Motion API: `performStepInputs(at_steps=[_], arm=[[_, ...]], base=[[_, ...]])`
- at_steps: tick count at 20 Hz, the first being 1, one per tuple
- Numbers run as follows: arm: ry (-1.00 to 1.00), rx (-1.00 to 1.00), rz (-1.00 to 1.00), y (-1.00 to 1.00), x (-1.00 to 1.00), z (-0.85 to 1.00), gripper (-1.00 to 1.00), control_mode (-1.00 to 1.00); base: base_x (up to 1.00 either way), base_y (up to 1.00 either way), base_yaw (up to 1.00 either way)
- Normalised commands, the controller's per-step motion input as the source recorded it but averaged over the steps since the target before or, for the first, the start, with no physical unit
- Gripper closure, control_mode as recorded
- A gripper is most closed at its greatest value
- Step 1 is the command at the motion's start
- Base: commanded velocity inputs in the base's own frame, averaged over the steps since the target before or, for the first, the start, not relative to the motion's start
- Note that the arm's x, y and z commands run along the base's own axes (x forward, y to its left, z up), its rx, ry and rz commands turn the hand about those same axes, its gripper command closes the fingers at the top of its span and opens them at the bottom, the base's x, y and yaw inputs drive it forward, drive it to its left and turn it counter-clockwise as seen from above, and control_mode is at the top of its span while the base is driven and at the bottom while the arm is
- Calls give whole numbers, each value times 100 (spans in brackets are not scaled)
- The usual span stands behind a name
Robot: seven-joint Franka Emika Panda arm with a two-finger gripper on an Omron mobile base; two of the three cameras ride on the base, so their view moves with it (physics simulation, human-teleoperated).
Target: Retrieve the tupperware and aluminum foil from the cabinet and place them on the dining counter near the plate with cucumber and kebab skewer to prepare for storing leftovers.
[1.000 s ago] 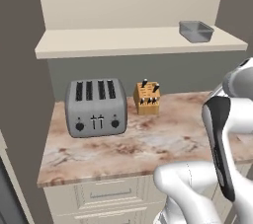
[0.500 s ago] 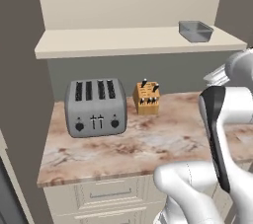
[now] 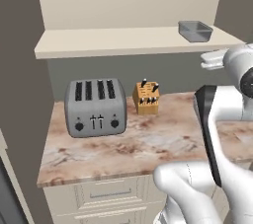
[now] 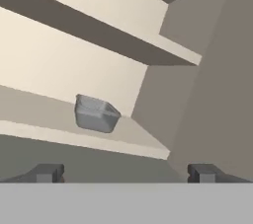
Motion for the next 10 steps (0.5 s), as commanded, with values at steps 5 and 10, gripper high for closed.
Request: performStepInputs(at_steps=[5,10], arm=[[0,23,6,0,0,51,-100,-100],[1,6,18,0,2,20,-100,-100]], base=[[0,0,0],[0,0,0]])
